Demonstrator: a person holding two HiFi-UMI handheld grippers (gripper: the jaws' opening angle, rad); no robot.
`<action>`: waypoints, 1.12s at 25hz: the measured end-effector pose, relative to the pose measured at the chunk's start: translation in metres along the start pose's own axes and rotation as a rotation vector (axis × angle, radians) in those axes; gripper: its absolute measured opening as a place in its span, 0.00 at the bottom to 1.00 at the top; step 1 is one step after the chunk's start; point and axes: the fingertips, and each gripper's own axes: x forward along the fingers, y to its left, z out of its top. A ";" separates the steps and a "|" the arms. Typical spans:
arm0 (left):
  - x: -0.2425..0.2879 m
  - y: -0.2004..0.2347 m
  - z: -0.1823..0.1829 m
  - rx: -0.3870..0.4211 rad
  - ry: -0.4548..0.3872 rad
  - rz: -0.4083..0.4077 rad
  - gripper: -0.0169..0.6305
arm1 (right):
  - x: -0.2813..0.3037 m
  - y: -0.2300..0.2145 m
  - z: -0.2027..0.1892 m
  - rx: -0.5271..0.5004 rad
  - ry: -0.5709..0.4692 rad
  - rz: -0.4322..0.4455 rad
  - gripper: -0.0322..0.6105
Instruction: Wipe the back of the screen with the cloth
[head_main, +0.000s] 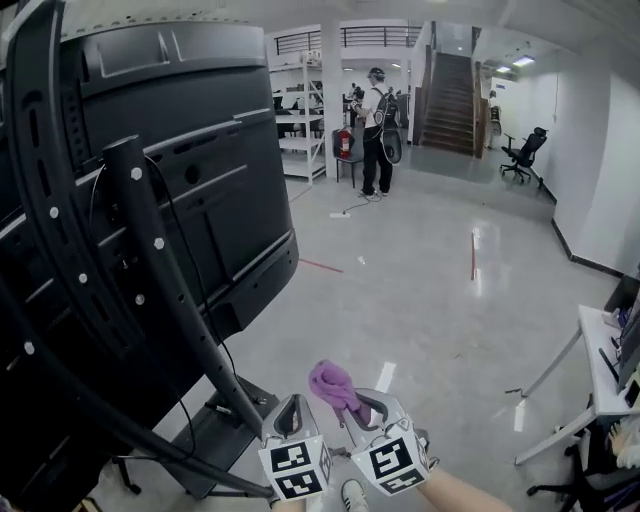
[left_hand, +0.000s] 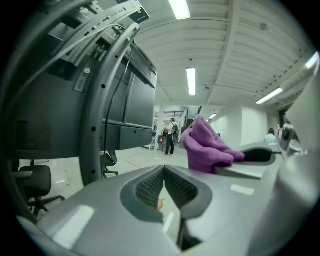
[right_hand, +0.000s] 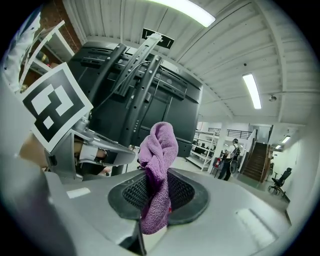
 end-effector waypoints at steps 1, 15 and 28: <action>0.021 0.000 0.013 0.005 -0.006 0.004 0.04 | 0.018 -0.017 0.007 -0.015 -0.015 0.005 0.15; 0.135 0.039 0.151 0.073 -0.032 0.133 0.04 | 0.159 -0.143 0.170 -0.346 -0.282 0.108 0.15; 0.219 0.069 0.315 0.077 -0.188 0.471 0.04 | 0.231 -0.260 0.483 -0.684 -0.745 0.036 0.15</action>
